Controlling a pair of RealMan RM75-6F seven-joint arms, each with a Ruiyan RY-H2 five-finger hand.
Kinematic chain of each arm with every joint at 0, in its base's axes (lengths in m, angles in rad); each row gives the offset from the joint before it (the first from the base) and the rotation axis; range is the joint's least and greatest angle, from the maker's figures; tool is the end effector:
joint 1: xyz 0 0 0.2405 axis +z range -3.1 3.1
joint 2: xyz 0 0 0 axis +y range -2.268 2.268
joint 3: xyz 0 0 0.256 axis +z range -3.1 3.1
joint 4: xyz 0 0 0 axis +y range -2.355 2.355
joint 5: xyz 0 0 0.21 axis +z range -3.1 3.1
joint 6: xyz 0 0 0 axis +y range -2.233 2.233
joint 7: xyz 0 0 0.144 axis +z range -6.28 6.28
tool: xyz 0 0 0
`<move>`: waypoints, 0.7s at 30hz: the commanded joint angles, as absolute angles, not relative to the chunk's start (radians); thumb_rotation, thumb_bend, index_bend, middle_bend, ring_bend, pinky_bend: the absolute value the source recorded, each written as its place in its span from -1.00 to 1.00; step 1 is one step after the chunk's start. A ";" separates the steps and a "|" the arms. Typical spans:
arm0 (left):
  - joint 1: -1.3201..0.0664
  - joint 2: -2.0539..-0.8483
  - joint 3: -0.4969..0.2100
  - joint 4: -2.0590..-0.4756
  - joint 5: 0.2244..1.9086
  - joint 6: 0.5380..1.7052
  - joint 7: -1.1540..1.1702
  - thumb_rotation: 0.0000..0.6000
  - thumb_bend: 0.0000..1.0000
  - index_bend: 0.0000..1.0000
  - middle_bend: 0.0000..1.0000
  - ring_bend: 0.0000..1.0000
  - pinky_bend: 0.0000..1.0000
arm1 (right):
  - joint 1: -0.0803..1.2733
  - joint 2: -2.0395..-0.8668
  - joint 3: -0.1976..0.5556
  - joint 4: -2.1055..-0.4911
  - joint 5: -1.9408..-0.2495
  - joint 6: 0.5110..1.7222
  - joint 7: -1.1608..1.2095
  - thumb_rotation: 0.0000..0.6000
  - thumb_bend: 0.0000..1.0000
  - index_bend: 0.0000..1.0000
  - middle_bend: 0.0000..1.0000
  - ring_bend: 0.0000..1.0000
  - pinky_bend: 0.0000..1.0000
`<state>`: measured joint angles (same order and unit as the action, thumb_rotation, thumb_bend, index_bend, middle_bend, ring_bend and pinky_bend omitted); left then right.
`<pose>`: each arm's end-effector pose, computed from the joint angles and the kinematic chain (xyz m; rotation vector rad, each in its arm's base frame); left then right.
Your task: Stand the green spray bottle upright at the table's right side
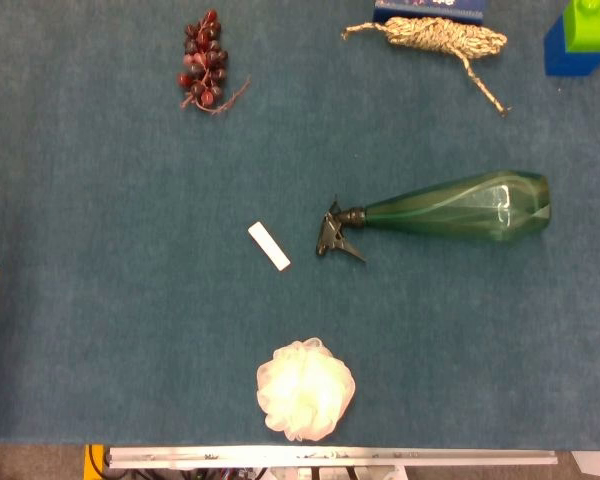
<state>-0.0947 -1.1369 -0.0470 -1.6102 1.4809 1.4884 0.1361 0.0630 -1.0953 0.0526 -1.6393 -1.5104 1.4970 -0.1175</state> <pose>-0.3106 0.1834 0.1546 -1.4121 -0.8142 -0.8148 -0.3089 -0.1745 0.1655 1.4104 -0.8147 0.8204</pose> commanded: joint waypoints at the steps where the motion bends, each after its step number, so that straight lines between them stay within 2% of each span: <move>1: -0.095 -1.137 -0.047 -1.610 1.481 1.488 0.136 1.00 -1.00 -1.00 -1.00 -1.00 -1.00 | 0.060 -1.097 0.052 -1.639 -1.513 1.502 -0.118 1.00 -1.00 0.05 -0.34 -0.54 -0.03; 21: -0.094 -1.137 -0.047 -1.610 1.480 1.489 0.138 1.00 -1.00 -1.00 -1.00 -1.00 -1.00 | 0.056 -1.089 0.060 -1.647 -1.527 1.523 -0.103 1.00 -1.00 0.05 -0.34 -0.53 -0.04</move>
<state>-0.0945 -1.1374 -0.0473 -1.6096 1.4803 1.4890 0.1379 0.0562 -1.0895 0.0586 -1.6468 -1.5272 1.5222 -0.1038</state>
